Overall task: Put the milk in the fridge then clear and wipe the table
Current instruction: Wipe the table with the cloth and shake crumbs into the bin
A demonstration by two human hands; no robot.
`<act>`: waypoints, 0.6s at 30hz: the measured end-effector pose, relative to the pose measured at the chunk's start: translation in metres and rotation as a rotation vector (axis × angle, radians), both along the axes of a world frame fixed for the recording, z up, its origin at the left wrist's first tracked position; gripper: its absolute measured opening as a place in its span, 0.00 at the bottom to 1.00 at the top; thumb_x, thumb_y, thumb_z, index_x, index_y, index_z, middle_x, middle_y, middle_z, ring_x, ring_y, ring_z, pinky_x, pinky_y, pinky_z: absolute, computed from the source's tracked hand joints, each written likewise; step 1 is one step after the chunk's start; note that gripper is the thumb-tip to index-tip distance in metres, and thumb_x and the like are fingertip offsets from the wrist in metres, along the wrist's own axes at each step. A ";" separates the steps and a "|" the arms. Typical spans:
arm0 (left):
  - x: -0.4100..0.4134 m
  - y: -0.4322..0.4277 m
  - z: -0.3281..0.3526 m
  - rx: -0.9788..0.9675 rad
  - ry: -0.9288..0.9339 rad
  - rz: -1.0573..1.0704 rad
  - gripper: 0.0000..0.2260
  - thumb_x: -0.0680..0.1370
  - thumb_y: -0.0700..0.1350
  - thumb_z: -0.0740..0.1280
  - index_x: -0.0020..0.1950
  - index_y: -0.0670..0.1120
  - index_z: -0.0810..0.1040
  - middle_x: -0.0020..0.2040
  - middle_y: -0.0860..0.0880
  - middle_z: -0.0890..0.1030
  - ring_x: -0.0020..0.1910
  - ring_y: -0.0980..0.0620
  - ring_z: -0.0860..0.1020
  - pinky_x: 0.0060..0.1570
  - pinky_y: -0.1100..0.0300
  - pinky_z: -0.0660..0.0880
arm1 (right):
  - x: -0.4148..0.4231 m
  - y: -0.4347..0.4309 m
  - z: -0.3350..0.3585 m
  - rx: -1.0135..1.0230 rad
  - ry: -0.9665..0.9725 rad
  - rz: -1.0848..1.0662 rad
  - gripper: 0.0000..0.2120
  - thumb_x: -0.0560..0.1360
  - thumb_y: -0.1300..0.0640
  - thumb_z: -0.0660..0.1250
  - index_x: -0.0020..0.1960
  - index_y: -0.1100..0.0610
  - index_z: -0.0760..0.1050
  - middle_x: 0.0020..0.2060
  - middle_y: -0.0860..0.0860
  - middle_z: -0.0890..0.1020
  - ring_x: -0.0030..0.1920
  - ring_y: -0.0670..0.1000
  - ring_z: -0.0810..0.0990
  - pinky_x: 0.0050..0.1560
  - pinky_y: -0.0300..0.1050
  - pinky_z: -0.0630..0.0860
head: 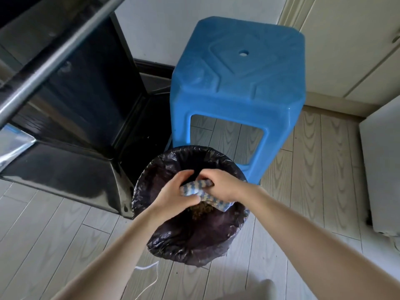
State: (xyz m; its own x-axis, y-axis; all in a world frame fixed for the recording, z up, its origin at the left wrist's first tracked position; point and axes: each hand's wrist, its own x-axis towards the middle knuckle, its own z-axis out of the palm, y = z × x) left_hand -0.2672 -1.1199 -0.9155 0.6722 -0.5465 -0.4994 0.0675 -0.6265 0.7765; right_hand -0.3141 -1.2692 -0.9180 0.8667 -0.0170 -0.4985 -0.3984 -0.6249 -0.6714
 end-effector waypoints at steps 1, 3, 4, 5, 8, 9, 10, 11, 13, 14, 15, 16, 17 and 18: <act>-0.001 0.000 -0.002 0.061 -0.077 -0.061 0.24 0.69 0.44 0.70 0.64 0.55 0.71 0.50 0.60 0.77 0.53 0.56 0.75 0.53 0.64 0.70 | 0.004 -0.001 0.003 0.012 0.006 0.010 0.13 0.74 0.65 0.60 0.57 0.55 0.73 0.54 0.53 0.77 0.54 0.52 0.75 0.52 0.42 0.70; 0.000 0.000 -0.005 0.072 -0.172 -0.033 0.15 0.72 0.45 0.68 0.58 0.53 0.76 0.40 0.58 0.78 0.41 0.60 0.76 0.41 0.68 0.71 | 0.009 0.000 0.007 0.020 -0.007 -0.020 0.14 0.74 0.64 0.61 0.57 0.55 0.72 0.55 0.51 0.77 0.55 0.51 0.74 0.52 0.41 0.70; 0.002 0.001 -0.006 0.055 -0.187 0.004 0.09 0.74 0.44 0.66 0.53 0.52 0.78 0.35 0.56 0.77 0.33 0.61 0.74 0.33 0.69 0.69 | 0.010 0.000 0.008 -0.022 -0.032 -0.050 0.15 0.74 0.62 0.62 0.60 0.54 0.71 0.57 0.51 0.76 0.56 0.51 0.74 0.54 0.43 0.70; 0.002 0.002 -0.007 0.046 -0.179 0.032 0.05 0.76 0.44 0.64 0.48 0.52 0.78 0.31 0.55 0.76 0.28 0.60 0.72 0.29 0.69 0.66 | 0.010 0.002 0.008 -0.105 -0.059 -0.079 0.17 0.75 0.61 0.62 0.63 0.54 0.70 0.60 0.51 0.75 0.60 0.52 0.72 0.59 0.45 0.69; 0.002 0.004 -0.013 -0.031 -0.036 0.164 0.08 0.77 0.46 0.63 0.39 0.48 0.75 0.30 0.49 0.74 0.29 0.53 0.71 0.29 0.67 0.67 | 0.006 0.015 0.001 -0.374 -0.146 -0.161 0.21 0.77 0.60 0.57 0.70 0.56 0.62 0.71 0.54 0.63 0.70 0.56 0.62 0.71 0.49 0.59; 0.001 0.004 -0.013 -0.048 0.053 0.225 0.10 0.77 0.49 0.63 0.40 0.46 0.75 0.31 0.46 0.75 0.32 0.51 0.72 0.34 0.66 0.69 | 0.006 0.024 -0.001 -0.384 -0.194 -0.203 0.21 0.78 0.60 0.55 0.71 0.57 0.60 0.73 0.55 0.61 0.72 0.56 0.60 0.72 0.48 0.57; 0.001 0.004 -0.015 -0.068 0.147 0.271 0.12 0.76 0.53 0.63 0.42 0.45 0.75 0.33 0.44 0.76 0.34 0.49 0.74 0.39 0.62 0.70 | 0.005 0.033 -0.004 -0.330 -0.239 -0.239 0.21 0.79 0.59 0.54 0.72 0.57 0.59 0.74 0.54 0.60 0.72 0.55 0.59 0.72 0.46 0.55; 0.001 0.003 -0.017 -0.082 0.238 0.312 0.14 0.76 0.56 0.62 0.44 0.46 0.75 0.37 0.44 0.79 0.37 0.47 0.76 0.45 0.57 0.71 | 0.004 0.043 -0.010 -0.225 -0.262 -0.257 0.21 0.80 0.57 0.52 0.72 0.56 0.59 0.73 0.54 0.60 0.73 0.54 0.59 0.71 0.44 0.56; 0.003 0.002 -0.021 -0.096 0.369 0.412 0.11 0.78 0.56 0.59 0.48 0.51 0.76 0.45 0.49 0.82 0.47 0.49 0.79 0.51 0.52 0.72 | -0.002 0.057 -0.033 -0.018 -0.172 -0.246 0.20 0.80 0.56 0.51 0.72 0.54 0.59 0.72 0.54 0.65 0.71 0.54 0.63 0.70 0.45 0.60; 0.005 0.002 -0.023 -0.097 0.412 0.461 0.10 0.78 0.56 0.58 0.49 0.53 0.75 0.48 0.51 0.81 0.50 0.50 0.78 0.52 0.52 0.72 | -0.008 0.058 -0.047 0.002 -0.062 -0.205 0.20 0.80 0.56 0.52 0.71 0.54 0.61 0.70 0.55 0.68 0.69 0.55 0.66 0.67 0.46 0.64; 0.006 0.002 -0.025 -0.096 0.444 0.502 0.09 0.79 0.56 0.57 0.49 0.53 0.74 0.48 0.51 0.81 0.52 0.49 0.78 0.53 0.51 0.72 | -0.014 0.055 -0.059 -0.035 0.072 -0.161 0.19 0.79 0.58 0.53 0.70 0.55 0.63 0.67 0.57 0.70 0.67 0.57 0.70 0.64 0.46 0.68; 0.006 0.004 -0.027 -0.093 0.458 0.523 0.10 0.79 0.55 0.57 0.50 0.53 0.74 0.49 0.51 0.81 0.53 0.49 0.77 0.54 0.51 0.71 | -0.019 0.051 -0.068 -0.082 0.185 -0.162 0.18 0.78 0.59 0.54 0.67 0.57 0.66 0.65 0.59 0.72 0.64 0.58 0.72 0.62 0.46 0.69; 0.007 0.007 -0.030 -0.087 0.466 0.538 0.10 0.79 0.55 0.57 0.52 0.52 0.73 0.51 0.50 0.80 0.54 0.48 0.77 0.55 0.50 0.71 | -0.020 0.047 -0.073 -0.102 0.214 -0.217 0.16 0.78 0.60 0.54 0.65 0.60 0.68 0.63 0.60 0.73 0.63 0.58 0.73 0.60 0.45 0.70; 0.008 0.010 -0.032 -0.088 0.479 0.554 0.11 0.79 0.55 0.58 0.55 0.51 0.73 0.53 0.48 0.80 0.55 0.47 0.77 0.56 0.49 0.71 | -0.020 0.047 -0.073 -0.076 0.148 -0.299 0.15 0.78 0.59 0.54 0.63 0.61 0.69 0.63 0.60 0.74 0.64 0.58 0.72 0.60 0.44 0.69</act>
